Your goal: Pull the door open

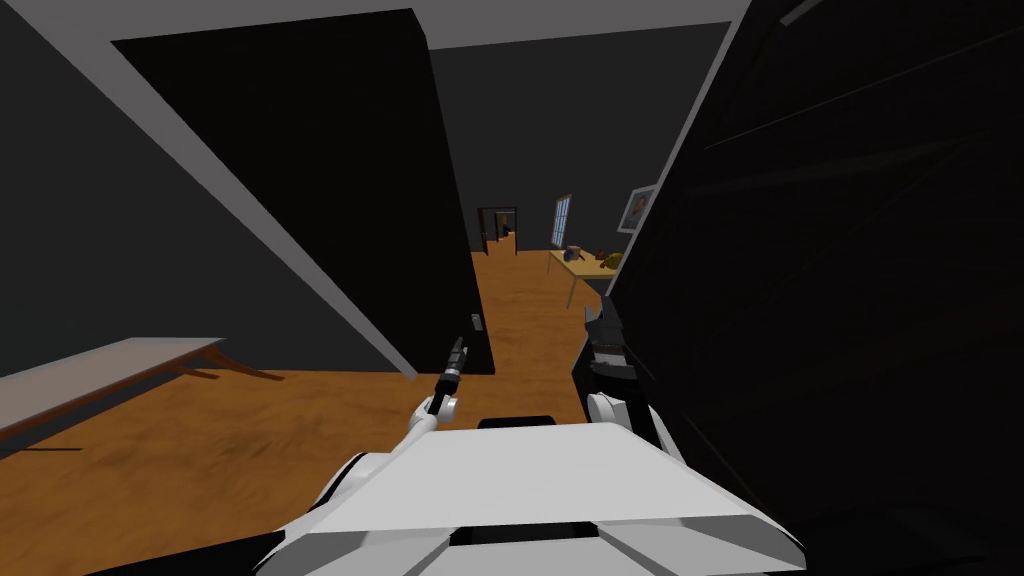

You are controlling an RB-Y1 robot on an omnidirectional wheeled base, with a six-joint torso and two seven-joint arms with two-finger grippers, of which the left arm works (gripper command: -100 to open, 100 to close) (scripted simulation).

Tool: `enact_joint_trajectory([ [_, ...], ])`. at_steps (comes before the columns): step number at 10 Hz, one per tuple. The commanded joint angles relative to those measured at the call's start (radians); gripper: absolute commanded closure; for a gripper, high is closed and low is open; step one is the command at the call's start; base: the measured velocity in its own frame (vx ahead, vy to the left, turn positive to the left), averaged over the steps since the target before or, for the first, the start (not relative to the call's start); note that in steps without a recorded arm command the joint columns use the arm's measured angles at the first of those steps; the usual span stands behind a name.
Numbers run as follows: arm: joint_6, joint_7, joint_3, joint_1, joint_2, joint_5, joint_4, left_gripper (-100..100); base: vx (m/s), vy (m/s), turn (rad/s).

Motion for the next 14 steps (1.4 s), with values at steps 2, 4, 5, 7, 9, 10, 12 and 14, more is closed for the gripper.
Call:
enact_joint_trajectory([
  [2,-0.003,0.004,-0.003,-0.019,0.002,-0.005,0.054,-100,0.125,0.003,-0.037],
  [4,-0.006,0.006,-0.003,-0.027,0.003,-0.007,0.076,-100,0.105,0.007,-0.017],
  [5,-0.007,0.007,-0.004,-0.029,0.004,-0.007,0.083,-100,0.033,0.001,-0.003],
  [7,-0.004,0.006,0.005,-0.018,0.016,0.012,0.075,-100,0.045,-0.01,-0.092],
  [9,-0.005,0.005,0.013,-0.012,0.029,0.03,0.077,-100,0.132,-0.031,-0.206],
  [10,-0.005,0.005,0.013,-0.012,0.029,0.03,0.077,-100,0.048,-0.02,0.028],
  [12,-0.006,0.003,0.033,0.004,0.058,0.074,0.081,-100,0.121,-0.015,-0.301],
  [14,-0.006,0.003,0.033,0.004,0.058,0.074,0.081,-100,0.075,0.006,-0.018],
])
